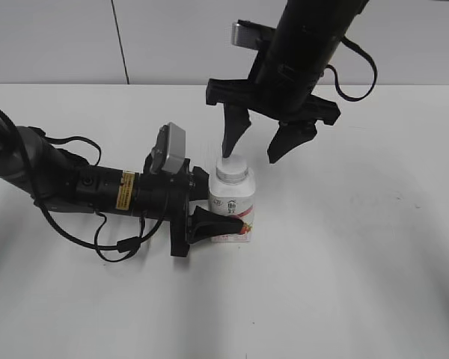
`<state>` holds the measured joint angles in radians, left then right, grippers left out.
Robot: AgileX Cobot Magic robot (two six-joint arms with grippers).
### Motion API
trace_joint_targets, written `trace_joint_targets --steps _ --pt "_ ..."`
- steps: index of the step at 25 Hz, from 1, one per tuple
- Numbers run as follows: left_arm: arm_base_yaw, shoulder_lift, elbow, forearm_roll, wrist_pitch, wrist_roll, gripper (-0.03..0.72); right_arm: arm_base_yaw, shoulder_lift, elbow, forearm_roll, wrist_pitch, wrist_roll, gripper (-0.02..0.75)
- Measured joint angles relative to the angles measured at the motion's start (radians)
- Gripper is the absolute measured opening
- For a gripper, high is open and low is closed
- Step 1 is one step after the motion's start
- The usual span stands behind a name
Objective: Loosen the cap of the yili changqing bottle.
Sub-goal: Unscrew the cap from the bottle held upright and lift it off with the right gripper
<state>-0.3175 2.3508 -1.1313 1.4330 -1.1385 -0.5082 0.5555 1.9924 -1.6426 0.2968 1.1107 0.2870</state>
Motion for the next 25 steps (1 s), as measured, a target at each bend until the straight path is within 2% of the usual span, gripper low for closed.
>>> trace_joint_targets --steps 17,25 --pt "0.0 0.0 -0.002 0.0 0.002 -0.002 0.414 0.043 0.08 -0.053 -0.048 0.005 0.006 0.526" --pt "-0.002 0.0 -0.002 -0.001 0.005 -0.004 0.414 0.046 0.089 -0.058 -0.048 0.015 0.006 0.402"
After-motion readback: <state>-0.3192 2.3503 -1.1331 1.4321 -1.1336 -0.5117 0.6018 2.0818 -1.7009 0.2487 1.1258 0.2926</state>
